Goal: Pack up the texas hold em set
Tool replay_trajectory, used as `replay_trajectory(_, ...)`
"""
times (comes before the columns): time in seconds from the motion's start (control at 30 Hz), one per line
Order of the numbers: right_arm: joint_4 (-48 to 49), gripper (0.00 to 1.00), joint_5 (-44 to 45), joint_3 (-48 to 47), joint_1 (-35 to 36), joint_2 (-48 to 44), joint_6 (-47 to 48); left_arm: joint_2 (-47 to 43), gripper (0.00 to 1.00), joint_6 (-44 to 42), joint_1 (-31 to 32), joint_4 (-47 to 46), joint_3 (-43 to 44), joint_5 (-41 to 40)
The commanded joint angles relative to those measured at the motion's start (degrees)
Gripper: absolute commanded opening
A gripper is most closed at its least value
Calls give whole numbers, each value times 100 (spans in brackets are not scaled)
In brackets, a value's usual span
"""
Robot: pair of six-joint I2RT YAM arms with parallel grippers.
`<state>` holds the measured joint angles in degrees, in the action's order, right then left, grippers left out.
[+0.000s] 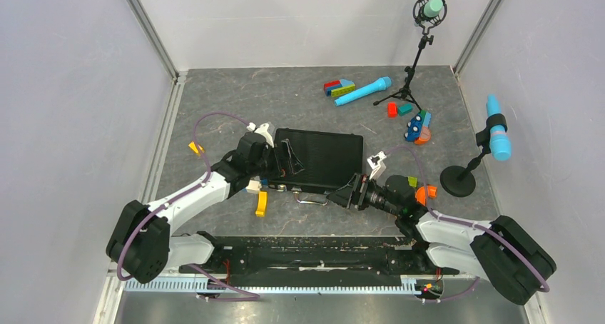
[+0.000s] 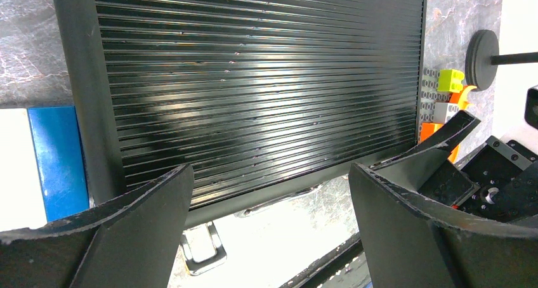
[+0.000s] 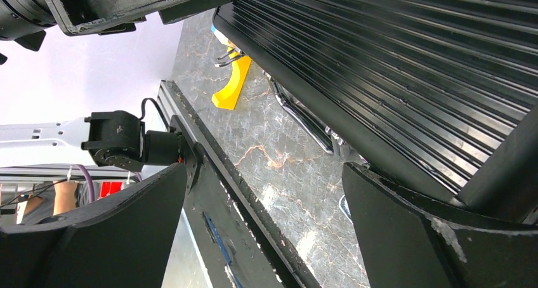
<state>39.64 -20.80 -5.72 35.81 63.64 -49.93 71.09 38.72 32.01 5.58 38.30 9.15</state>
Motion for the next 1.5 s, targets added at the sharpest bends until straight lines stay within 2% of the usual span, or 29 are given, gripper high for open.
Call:
replay_trajectory(0.0, -2191, 98, 1420, 519, -149, 338, 405, 78, 100, -55, 0, 398, -80, -298)
replay_trajectory(0.33, -1980, 98, 1454, 1096, -44, 54, 86, 80, 100, -69, -1, 391, -108, -316)
replay_trajectory(0.7, -2161, 98, 1653, 1099, -1, -229, 71, 70, 100, -63, 0, 388, -124, -318)
replay_trajectory(0.8, -2401, 98, 1761, 1006, 3, -523, 129, 17, 100, -70, -2, 431, -117, -325)
replay_trajectory(0.97, -3081, 98, 2038, 613, 0, -1560, 421, -346, 100, -219, -2, 576, -54, -289)
replay_trajectory(1.1, -3413, 98, 2045, 192, 3, -2056, 618, -673, 98, -174, -2, 175, -282, 315)
replay_trajectory(1.27, -3578, 98, 2036, -9, 0, -2054, 702, -1083, 95, 494, 14, -1356, -1207, 1310)
replay_trajectory(1.47, -3514, 98, 1965, 56, 2, -2043, 658, -1363, 92, 883, 13, -2166, -1963, 1573)
